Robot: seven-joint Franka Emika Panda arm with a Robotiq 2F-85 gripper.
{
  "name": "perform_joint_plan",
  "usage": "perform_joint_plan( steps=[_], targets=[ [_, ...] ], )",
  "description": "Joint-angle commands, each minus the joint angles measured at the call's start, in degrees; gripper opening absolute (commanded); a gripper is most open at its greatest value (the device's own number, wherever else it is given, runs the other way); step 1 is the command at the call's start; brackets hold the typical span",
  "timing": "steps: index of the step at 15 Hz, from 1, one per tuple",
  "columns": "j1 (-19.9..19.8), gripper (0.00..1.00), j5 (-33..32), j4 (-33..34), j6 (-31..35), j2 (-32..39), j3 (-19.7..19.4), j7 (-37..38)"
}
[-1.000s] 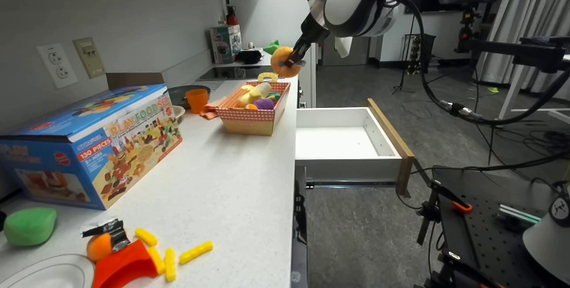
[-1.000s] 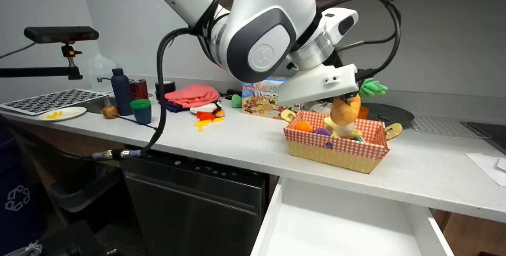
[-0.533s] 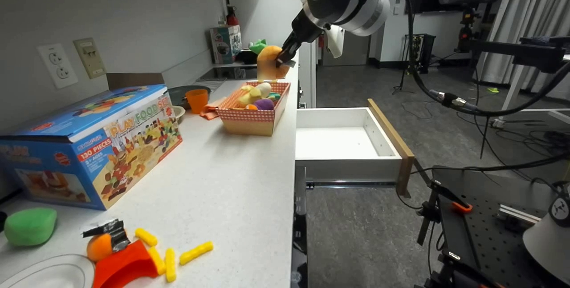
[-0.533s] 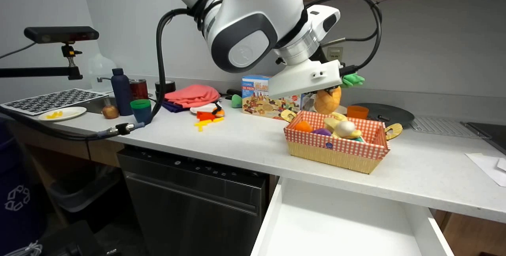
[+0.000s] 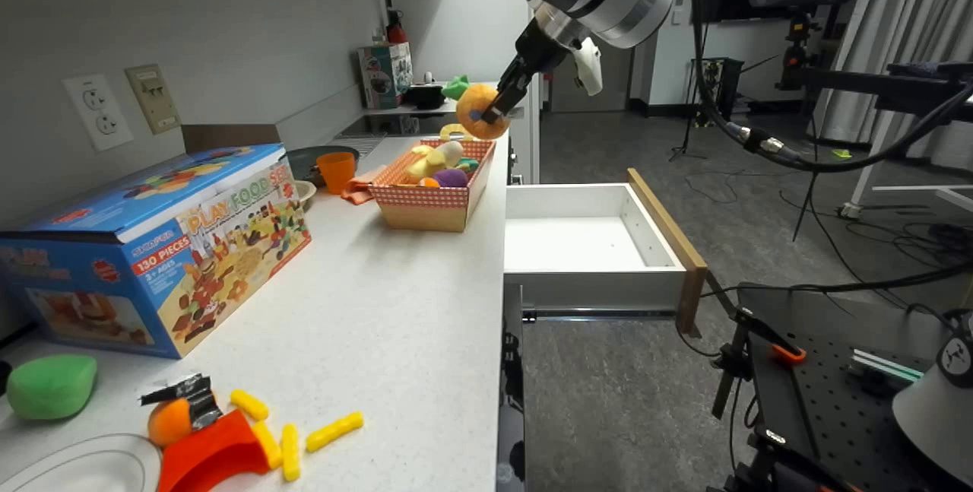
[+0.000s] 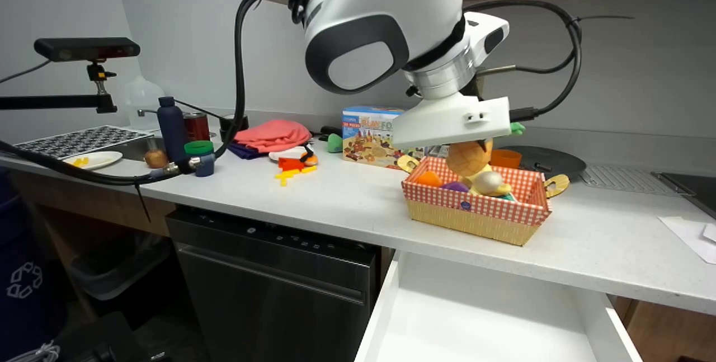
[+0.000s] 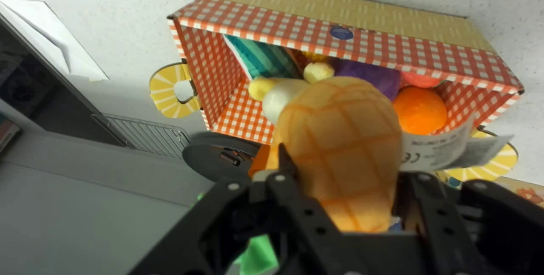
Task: Open the drawer, remove the pineapple plushie from the drawer, put it in the box, and then close the drawer
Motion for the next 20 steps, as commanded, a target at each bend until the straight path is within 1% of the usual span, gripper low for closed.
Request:
perform_joint_plan(
  steps=[1,3,4,8,10,13,15,17,18,19,20],
  targets=[
    [-1.7,0.83,2.9,-0.4,-3.3,-1.7,0.0,-4.3],
    [-2.1,0.97,2.6,-0.6,-3.8,-1.7,-0.2,-4.4],
    [-2.3,1.0,2.6,-0.6,-4.0,-1.7,-0.2,-4.6],
    [-2.8,1.0,1.9,-0.7,-4.0,-1.7,-0.2,-5.0],
    [-2.6,1.0,-1.2,-1.7,-3.1,-2.0,-1.2,-2.6],
    [-2.4,1.0,-7.5,-3.4,-4.5,-2.8,-3.2,0.5],
    [-2.3,1.0,-13.2,-4.5,-7.2,-3.6,-4.9,4.3],
    [-2.3,1.0,-19.0,-4.9,-12.0,-4.5,-6.4,8.7],
    [4.5,1.0,-21.2,-4.9,-14.3,-5.0,-13.8,10.8],
    [8.2,1.0,-27.7,-1.3,-8.0,5.9,-14.0,18.2],
    [10.0,1.0,-31.1,-0.9,-9.3,6.6,-16.5,21.4]
  ],
)
